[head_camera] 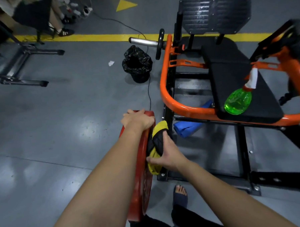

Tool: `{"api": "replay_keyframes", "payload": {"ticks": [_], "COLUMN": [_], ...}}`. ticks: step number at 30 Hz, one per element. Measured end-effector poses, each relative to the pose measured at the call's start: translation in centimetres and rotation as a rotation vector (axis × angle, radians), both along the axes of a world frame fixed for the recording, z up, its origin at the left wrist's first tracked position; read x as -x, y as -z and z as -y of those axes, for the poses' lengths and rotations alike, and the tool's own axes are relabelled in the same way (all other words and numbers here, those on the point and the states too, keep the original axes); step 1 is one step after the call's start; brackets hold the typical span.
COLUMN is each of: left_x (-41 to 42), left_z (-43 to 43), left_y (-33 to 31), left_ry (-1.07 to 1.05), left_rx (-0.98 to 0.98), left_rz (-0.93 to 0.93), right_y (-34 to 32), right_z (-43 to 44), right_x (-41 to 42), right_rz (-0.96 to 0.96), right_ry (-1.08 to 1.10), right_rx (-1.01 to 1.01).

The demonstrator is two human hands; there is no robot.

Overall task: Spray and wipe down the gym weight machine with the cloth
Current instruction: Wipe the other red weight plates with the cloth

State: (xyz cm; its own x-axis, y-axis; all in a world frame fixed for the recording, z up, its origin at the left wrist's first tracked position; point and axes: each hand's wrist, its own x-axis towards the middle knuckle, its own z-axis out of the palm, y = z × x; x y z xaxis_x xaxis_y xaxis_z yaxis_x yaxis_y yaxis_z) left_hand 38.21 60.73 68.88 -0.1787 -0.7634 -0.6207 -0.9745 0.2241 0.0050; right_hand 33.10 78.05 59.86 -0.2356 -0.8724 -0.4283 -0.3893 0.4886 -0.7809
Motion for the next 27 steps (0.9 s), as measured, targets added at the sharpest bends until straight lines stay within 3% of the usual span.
{"api": "replay_keyframes", "payload": {"ticks": [4,12,16,19,22,24,27], "left_x": [-0.8,-2.7,-4.0,-4.1,-3.6,-4.1,-5.6], "left_z": [-0.4,-3.4,-3.9,-2.9,-2.8,-3.8,-5.5], "left_y": [-0.4,-1.4,-2.6,-3.7,-3.6,-2.6,-1.2], "left_ry": [0.053,0.092,0.056,-0.053,-0.199,-0.197,-0.27], "left_rx": [-0.026,0.071,-0.114,-0.205,-0.007,0.198,0.323], "left_rz": [-0.04,-0.085,-0.013,-0.028,-0.135,-0.214,-0.344], "right_y": [0.0,0.2,1.1,0.1,-0.5,-0.7,-1.2], "right_z": [-0.8,-0.6,-0.1,0.5,0.8,1.2,1.9], "right_x": [0.3,0.2,0.8,0.5,-0.5,-1.0,-2.1], "right_rz": [0.171,0.298,0.374,0.236,-0.046,-0.069,-0.051], "right_ry": [0.046,0.109,0.093,0.066,0.097,0.19,0.293], "right_rx": [0.035,0.01,-0.011,-0.015,-0.008,-0.018,0.102]}}
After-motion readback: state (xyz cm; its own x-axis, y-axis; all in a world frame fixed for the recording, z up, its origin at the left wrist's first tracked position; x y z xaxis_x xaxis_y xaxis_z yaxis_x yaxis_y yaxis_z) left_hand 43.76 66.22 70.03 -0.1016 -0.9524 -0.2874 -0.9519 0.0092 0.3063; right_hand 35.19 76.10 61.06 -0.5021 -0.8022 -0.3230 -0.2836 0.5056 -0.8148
